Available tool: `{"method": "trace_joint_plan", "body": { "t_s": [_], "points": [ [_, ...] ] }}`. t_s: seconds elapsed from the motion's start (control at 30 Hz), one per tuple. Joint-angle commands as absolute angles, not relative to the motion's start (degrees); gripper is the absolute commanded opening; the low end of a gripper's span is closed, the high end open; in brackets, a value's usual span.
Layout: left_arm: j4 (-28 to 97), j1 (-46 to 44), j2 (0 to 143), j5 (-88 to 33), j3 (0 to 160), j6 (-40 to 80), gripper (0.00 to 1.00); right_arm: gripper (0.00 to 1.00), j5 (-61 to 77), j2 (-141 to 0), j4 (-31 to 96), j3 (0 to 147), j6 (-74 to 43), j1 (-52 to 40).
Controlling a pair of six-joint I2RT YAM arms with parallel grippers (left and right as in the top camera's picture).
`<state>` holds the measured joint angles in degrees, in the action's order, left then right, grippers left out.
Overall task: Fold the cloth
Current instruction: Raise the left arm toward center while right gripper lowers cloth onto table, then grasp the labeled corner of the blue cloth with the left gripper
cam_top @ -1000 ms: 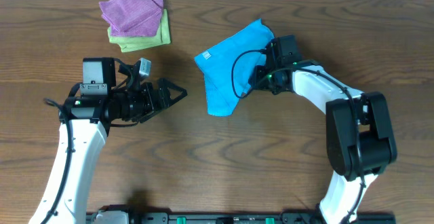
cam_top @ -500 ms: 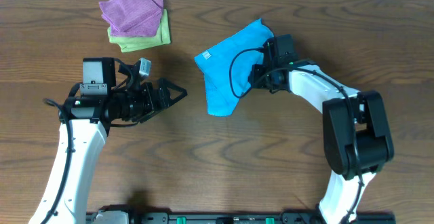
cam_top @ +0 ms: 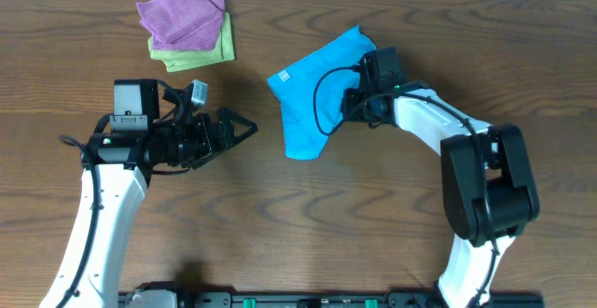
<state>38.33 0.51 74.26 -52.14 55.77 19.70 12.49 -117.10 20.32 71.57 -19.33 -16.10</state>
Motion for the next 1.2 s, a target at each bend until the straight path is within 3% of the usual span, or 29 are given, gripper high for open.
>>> {"method": "trace_joint_plan", "body": {
  "t_s": [0.0,0.03,0.07,0.33,0.7,1.17],
  "points": [
    [38.3,0.3,74.5,-52.1,56.9,20.0,0.95,0.08,10.7,-125.0,23.3,67.7,-19.2,-17.3],
    [38.3,0.3,74.5,-52.1,56.9,20.0,0.95,0.02,10.7,-125.3,23.4,67.7,-18.9,-17.3],
    [38.3,0.3,74.5,-52.1,56.9,20.0,0.95,0.01,10.7,-125.3,23.7,67.7,-18.3,-17.3],
    [38.2,0.3,74.5,-52.1,56.9,21.5,0.95,0.01,5.9,-119.2,31.8,67.8,-15.7,-16.3],
    [36.9,0.3,74.5,-51.9,56.9,30.5,0.95,0.01,-6.0,-98.0,50.0,67.8,-18.2,-11.0],
    [36.2,-4.8,74.7,-47.3,56.8,33.3,0.95,0.01,-2.7,-90.2,47.9,67.8,-15.1,-10.2]
  ]
}}
